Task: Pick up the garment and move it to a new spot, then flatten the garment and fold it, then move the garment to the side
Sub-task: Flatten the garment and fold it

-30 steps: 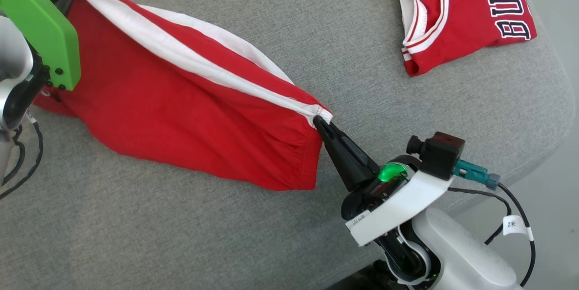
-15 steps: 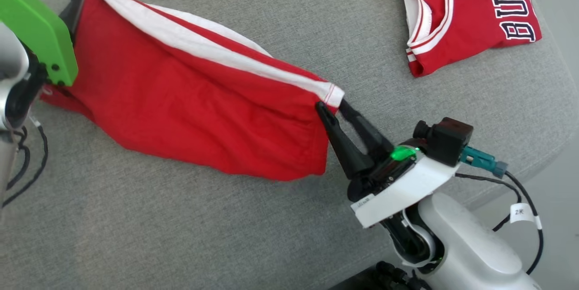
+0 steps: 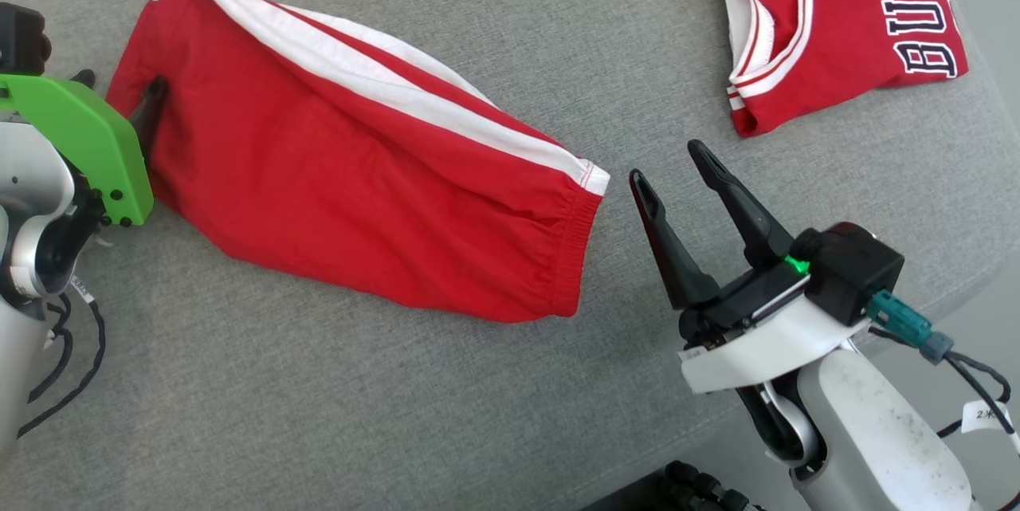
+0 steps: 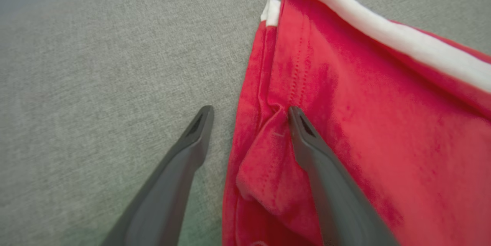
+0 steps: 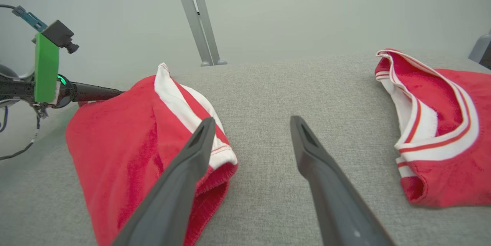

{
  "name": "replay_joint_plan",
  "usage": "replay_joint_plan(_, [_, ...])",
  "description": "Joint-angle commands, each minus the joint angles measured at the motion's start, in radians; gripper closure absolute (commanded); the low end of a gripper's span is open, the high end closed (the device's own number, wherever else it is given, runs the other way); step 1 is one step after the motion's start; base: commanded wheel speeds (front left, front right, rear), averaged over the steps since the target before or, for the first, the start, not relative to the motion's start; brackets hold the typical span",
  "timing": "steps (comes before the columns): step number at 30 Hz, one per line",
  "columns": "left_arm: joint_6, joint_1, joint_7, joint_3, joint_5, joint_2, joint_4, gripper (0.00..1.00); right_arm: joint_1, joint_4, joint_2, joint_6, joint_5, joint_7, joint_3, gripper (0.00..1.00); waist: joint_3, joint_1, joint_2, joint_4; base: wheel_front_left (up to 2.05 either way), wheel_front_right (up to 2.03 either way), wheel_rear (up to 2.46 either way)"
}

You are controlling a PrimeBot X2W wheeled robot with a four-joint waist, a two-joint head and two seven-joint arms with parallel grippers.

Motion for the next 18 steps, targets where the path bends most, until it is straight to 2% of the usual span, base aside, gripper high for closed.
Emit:
replay_joint_plan(1, [0.006,0.016,0.019,-0.003,-0.014,-0.002,0.008,0.0,0.022,-0.003,0.008,0.0,-0.026,-0.003,-0.01,0.0,0.004,0.0,0.0,-0.009,0.0,0.0,0.0])
replay_joint_plan(5, [0.016,0.031,0.106,-0.022,-0.035,0.005,0.037,0.0,0.04,-0.002,0.03,0.0,-0.053,-0.003,-0.021,0.0,0.001,0.0,0.0,-0.023,0.0,0.0,0.0])
replay_joint_plan(7, [0.007,0.048,0.154,-0.025,-0.071,0.001,0.04,1.0,0.044,0.002,0.033,0.0,-0.056,-0.003,-0.026,0.0,-0.005,0.0,0.0,-0.027,0.0,0.0,0.0])
replay_joint_plan(14, [0.011,0.099,0.222,0.008,-0.166,-0.004,-0.035,1.0,0.064,0.014,0.044,0.0,-0.057,-0.003,-0.051,0.0,-0.039,0.0,0.0,-0.013,0.0,0.0,0.0])
replay_joint_plan(18, [0.036,0.108,0.17,0.043,-0.164,0.007,-0.083,1.0,0.075,0.023,0.043,0.0,-0.06,-0.003,-0.058,0.0,-0.067,0.0,0.0,0.013,0.0,0.0,0.0])
